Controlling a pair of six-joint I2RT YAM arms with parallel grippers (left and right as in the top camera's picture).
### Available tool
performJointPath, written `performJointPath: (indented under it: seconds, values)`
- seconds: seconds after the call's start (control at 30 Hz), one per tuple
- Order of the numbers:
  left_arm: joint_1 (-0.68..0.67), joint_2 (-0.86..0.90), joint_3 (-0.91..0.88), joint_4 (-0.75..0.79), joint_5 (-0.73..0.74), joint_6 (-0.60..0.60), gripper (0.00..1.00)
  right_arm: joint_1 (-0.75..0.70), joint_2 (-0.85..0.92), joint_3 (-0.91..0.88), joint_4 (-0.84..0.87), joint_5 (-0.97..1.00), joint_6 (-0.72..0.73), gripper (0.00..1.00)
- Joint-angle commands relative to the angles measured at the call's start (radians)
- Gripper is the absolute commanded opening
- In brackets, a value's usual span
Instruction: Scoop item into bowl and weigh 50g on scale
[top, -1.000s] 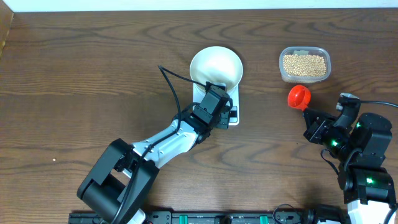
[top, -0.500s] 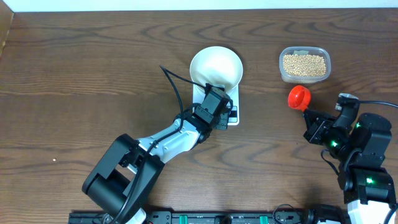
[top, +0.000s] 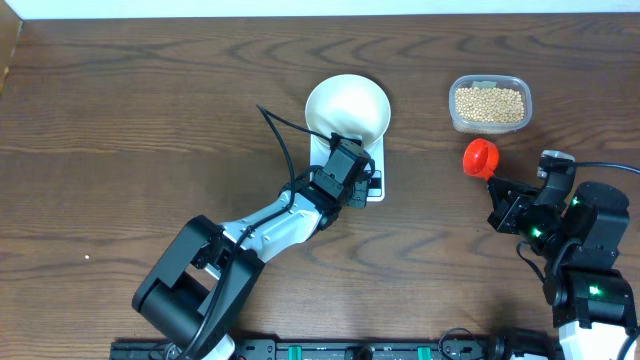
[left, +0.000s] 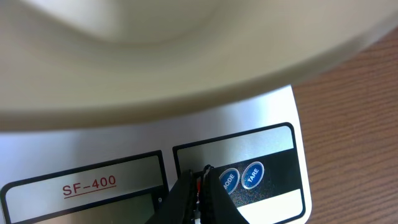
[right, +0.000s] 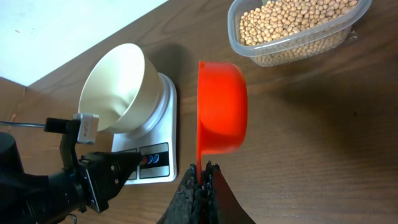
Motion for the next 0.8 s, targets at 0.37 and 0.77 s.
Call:
performJointPath:
  seconds: [0.37, 0.77]
  values:
    - [0.000, 0.011, -0.005, 0.000, -0.023, 0.013, 0.07, -0.005, -0.006, 0.013, 0.000, 0.008, -0.034, 0.01]
    - [-0.006, 0.013, -0.005, 0.000, -0.024, 0.013, 0.07, -0.005, -0.006, 0.013, -0.001, 0.008, -0.033, 0.01]
